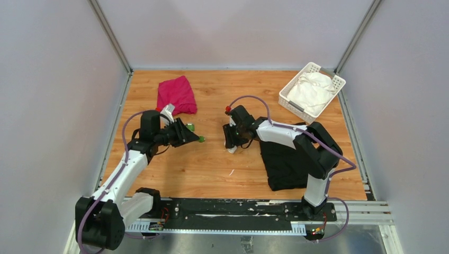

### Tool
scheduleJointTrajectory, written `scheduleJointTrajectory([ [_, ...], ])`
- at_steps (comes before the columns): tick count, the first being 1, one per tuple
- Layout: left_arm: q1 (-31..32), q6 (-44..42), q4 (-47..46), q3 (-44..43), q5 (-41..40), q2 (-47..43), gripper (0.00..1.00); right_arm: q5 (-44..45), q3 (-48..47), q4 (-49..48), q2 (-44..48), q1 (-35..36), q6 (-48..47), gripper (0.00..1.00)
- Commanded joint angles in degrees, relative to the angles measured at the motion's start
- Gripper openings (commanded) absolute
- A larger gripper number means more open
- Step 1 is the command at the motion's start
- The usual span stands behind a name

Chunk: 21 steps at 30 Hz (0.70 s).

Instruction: Install the water faucets

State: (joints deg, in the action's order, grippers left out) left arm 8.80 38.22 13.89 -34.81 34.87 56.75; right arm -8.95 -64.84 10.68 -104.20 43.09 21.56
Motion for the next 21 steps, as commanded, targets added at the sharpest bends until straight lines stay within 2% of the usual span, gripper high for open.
scheduleJointTrajectory([
  [1,-0.2,-2.2,0.3,-2.2,1.9,0.5,0.00,2.5,-0.6,5.1,2.6,0.7,-6.8,0.00],
  [4,-0.2,-3.7,1.5,-3.2,3.2,1.2,0.00,1.8,-0.6,6.6,6.1,0.6,-10.4,0.00],
  [7,0.6,-6.0,-0.1,-4.3,12.1,2.8,0.00,-1.9,-3.3,10.9,9.2,0.6,-15.3,0.00],
  [8,1.5,-8.3,3.3,-6.6,13.5,3.7,0.00,-3.5,-4.5,12.8,10.6,0.6,-17.1,0.00],
  [10,2.5,-14.1,10.0,-10.7,11.6,4.8,0.00,-5.9,-5.6,14.6,13.2,0.6,-20.7,0.00],
  [11,2.6,-14.4,10.9,-11.8,11.2,4.9,0.00,-6.7,-5.6,15.2,14.7,0.6,-21.1,0.00],
  [15,2.7,-8.9,3.0,-12.1,18.6,4.7,0.00,-12.4,-4.5,16.8,19.9,0.6,-26.0,0.00],
  [18,3.0,-8.2,3.2,-14.1,20.9,6.0,0.00,-16.8,-2.4,16.4,23.7,1.4,-27.2,0.00],
  [20,3.1,-6.0,1.3,-14.1,22.5,6.0,0.00,-15.4,-1.1,15.7,25.7,2.6,-27.9,0.00],
  [21,3.2,-2.5,-2.6,-13.0,24.6,5.9,0.00,-14.7,-0.5,15.3,26.3,2.9,-27.9,0.00],
])
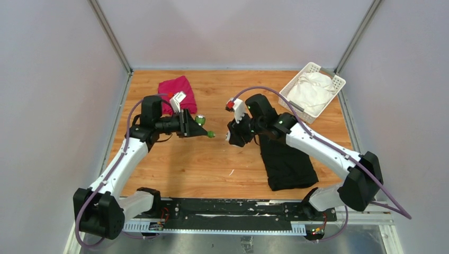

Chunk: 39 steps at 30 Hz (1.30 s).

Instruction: Install the water faucets

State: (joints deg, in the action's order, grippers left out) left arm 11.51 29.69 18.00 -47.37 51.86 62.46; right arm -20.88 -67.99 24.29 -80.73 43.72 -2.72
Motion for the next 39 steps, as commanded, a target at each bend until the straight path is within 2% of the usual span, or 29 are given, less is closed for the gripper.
scheduleJointTrajectory([
  [1,0.4,12.3,-14.7,1.5,9.7,0.0,0.00,-2.5,3.1,1.1,3.3,2.4,-3.0,0.00],
  [2,0.4,17.8,-22.4,3.6,10.7,-0.3,0.00,-2.8,3.3,0.5,3.6,2.4,-2.4,0.00],
  [3,0.4,19.9,-25.5,4.4,10.9,-0.3,0.00,-3.1,3.6,-0.1,3.7,2.6,-1.9,0.00],
  [7,0.9,21.1,-26.0,4.1,12.1,0.7,0.00,-1.8,5.5,-3.4,5.4,4.6,-2.0,0.00],
  [13,2.6,22.0,-26.1,5.3,11.4,2.3,0.00,-0.3,14.3,-17.1,9.4,5.3,-2.8,0.00],
  [16,2.7,21.0,-26.1,5.6,10.9,1.7,0.00,2.7,16.5,-20.3,12.1,5.5,-3.9,0.00],
  [21,2.8,19.5,-26.1,6.1,9.5,-0.2,0.00,8.3,15.9,-19.2,13.7,5.5,-4.2,0.00],
  [34,5.2,12.6,-26.1,9.3,3.6,0.3,0.00,7.6,14.7,-21.8,11.6,6.5,-2.4,0.00],
  [39,5.3,12.3,-26.0,9.1,4.7,2.1,0.00,7.1,13.9,-20.7,11.4,7.2,-3.2,0.00],
])
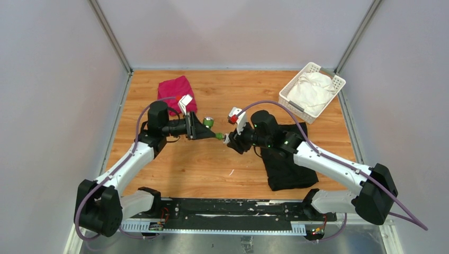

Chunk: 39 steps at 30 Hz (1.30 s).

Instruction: Install the water faucets

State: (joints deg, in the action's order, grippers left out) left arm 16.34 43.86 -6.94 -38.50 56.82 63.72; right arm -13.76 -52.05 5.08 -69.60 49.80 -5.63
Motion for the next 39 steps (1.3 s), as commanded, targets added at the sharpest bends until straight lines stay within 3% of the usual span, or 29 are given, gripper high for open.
scheduleJointTrajectory([
  [1,0.4,-2.0,-1.0,0.3,-0.5,0.9,0.00,-0.3,-2.1,-1.5,0.3,1.2,-0.3,0.00],
  [23,3.2,-1.3,-1.1,-1.5,2.0,0.5,0.00,-1.1,-3.9,-0.8,-0.5,1.9,-0.4,0.00],
  [31,4.4,-4.2,-0.9,-1.9,4.2,1.0,0.00,-8.0,-4.5,0.6,1.4,1.7,1.2,0.00],
  [39,6.1,-10.2,-1.0,-4.0,4.7,-3.5,0.00,-22.8,-9.8,8.0,0.4,-2.2,4.8,0.00],
])
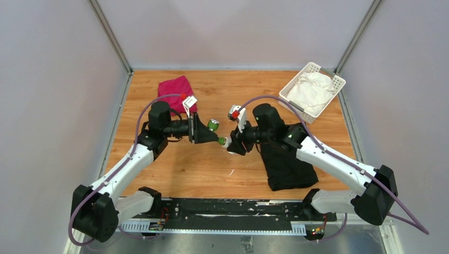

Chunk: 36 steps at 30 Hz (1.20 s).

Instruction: Install the water faucets

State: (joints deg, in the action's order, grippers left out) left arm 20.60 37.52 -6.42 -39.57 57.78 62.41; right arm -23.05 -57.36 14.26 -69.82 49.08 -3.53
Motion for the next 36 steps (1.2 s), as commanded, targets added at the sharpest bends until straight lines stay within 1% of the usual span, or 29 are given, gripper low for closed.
scheduleJointTrajectory([
  [1,1.9,-4.5,-1.5,-3.0,4.3,-2.3,0.00,-15.6,-4.6,-1.3,0.6,-2.9,3.1,0.00],
  [3,2.3,-5.6,-1.5,-3.2,5.1,-2.6,0.00,-19.1,-4.7,-2.5,0.6,-5.1,6.9,0.00],
  [6,3.2,-7.9,-1.5,-3.1,7.1,-3.3,0.00,-25.8,-4.7,-4.2,0.2,-7.4,9.8,0.00],
  [11,3.8,-11.0,-1.4,-3.8,14.7,-2.8,0.00,-40.0,-4.5,-5.0,-2.7,-10.8,11.5,0.00],
  [13,4.0,-12.3,-1.4,-3.8,16.2,-2.4,0.00,-44.4,-4.3,-5.3,-3.7,-11.5,11.5,0.00],
  [15,4.2,-13.8,-1.4,-3.6,16.7,-2.3,0.00,-49.1,-4.4,-5.8,-4.8,-12.2,12.1,0.00],
  [16,4.3,-14.7,-1.4,-3.6,16.5,-2.4,0.00,-49.8,-4.6,-6.1,-5.5,-12.5,13.1,0.00],
  [21,6.5,-19.7,-1.5,-3.1,12.9,-4.1,0.00,-57.7,-7.2,-6.4,-10.4,-14.2,18.2,0.00],
  [22,7.5,-20.8,-1.5,-3.1,12.3,-4.4,0.00,-58.9,-7.2,-7.9,-10.9,-13.9,19.8,0.00],
  [24,8.5,-22.8,-1.5,-3.0,11.5,-4.6,0.00,-60.1,-5.8,-17.1,-11.4,-13.6,27.5,0.00],
  [25,8.6,-23.4,-1.5,-3.0,11.5,-4.5,0.00,-60.8,-5.0,-19.1,-11.7,-13.6,29.8,0.00],
  [28,8.8,-25.6,-1.4,-2.9,12.2,-4.1,0.00,-62.3,-5.2,-20.0,-12.7,-13.8,31.2,0.00],
  [31,9.7,-28.6,-1.4,-2.6,13.2,-3.6,0.00,-61.4,-6.1,-20.3,-13.0,-13.8,31.3,0.00],
  [33,9.9,-28.2,-1.4,-2.7,13.1,-2.8,0.00,-60.4,-6.0,-20.6,-12.7,-14.0,31.2,0.00],
  [36,10.0,-26.2,-1.4,-2.5,10.4,-3.4,0.00,-57.8,-5.2,-20.7,-11.3,-14.5,30.2,0.00],
])
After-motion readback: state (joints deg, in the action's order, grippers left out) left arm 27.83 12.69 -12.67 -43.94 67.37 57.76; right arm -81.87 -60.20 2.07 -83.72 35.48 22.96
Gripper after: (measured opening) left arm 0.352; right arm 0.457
